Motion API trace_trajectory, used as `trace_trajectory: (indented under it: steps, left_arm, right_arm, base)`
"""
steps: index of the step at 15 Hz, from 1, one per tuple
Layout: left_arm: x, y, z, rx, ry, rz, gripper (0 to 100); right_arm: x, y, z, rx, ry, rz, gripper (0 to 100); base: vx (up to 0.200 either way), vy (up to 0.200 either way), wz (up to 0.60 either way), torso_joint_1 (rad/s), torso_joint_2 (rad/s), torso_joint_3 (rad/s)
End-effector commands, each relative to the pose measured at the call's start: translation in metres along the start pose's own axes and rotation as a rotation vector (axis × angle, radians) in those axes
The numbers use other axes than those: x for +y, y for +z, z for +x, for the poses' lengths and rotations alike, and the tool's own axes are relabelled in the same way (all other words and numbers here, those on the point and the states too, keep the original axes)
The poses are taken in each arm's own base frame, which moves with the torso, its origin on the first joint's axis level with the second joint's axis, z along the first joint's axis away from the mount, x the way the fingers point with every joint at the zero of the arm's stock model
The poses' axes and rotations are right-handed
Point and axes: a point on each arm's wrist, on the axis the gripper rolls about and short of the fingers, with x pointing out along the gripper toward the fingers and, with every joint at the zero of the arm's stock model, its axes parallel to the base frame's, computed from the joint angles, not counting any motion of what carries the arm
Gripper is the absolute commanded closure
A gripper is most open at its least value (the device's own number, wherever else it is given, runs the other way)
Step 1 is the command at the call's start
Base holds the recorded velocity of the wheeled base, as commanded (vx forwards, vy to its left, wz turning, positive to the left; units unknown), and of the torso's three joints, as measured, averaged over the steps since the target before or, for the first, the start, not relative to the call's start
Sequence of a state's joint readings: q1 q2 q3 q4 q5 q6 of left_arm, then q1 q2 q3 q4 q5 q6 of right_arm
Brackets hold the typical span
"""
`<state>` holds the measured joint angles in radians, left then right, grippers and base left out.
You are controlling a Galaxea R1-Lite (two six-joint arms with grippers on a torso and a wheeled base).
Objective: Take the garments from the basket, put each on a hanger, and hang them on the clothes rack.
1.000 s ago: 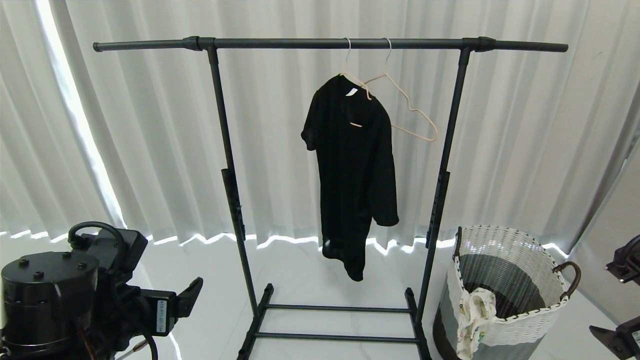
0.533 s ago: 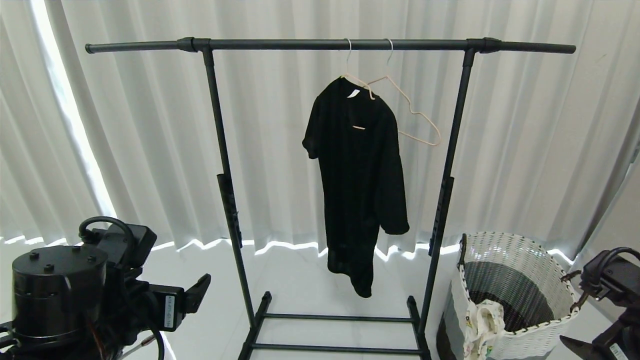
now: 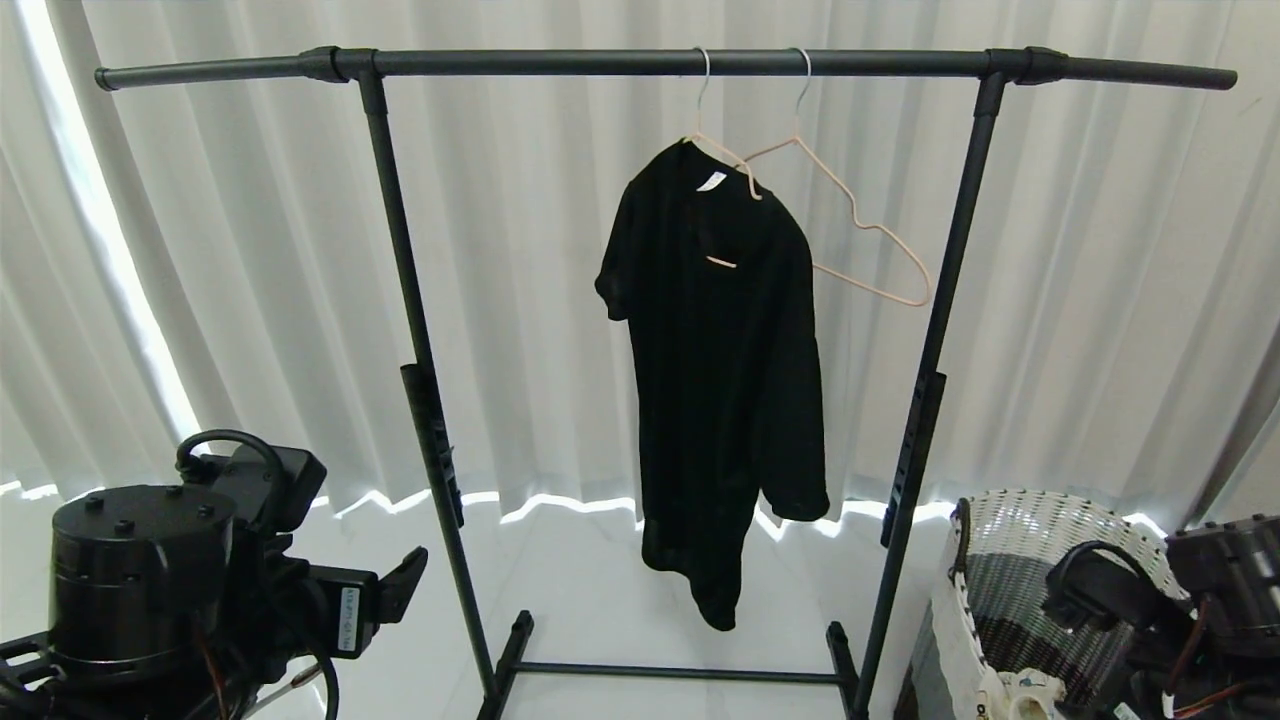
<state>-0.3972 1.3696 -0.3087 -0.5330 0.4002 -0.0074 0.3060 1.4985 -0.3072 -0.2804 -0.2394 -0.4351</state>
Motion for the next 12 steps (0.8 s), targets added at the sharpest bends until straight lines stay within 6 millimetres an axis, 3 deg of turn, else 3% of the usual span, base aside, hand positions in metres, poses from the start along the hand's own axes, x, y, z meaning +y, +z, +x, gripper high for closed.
trace_trajectory:
  steps: [1,6,12]
  left_arm:
    - [0.000,0.000,0.000,0.000,0.000,0.000,0]
    - [-0.003,-0.001,0.000,0.001,-0.012,0.009,0]
    - [-0.016,0.004,0.005,0.004,-0.055,0.038,0]
  right_arm:
    - [0.018,-0.012,0.035,0.131,0.070,-0.076,0]
    - [0.021,-0.014,0.066,0.183,0.074,-0.067,0]
    - [0.008,-0.013,0.106,0.173,-0.035,-0.068,0]
  base:
    - [0.000,0.000,0.00,0.000,0.00,0.000]
    - [0.000,0.000,0.00,0.000,0.00,0.000]
    - [0.000,0.000,0.00,0.000,0.00,0.000]
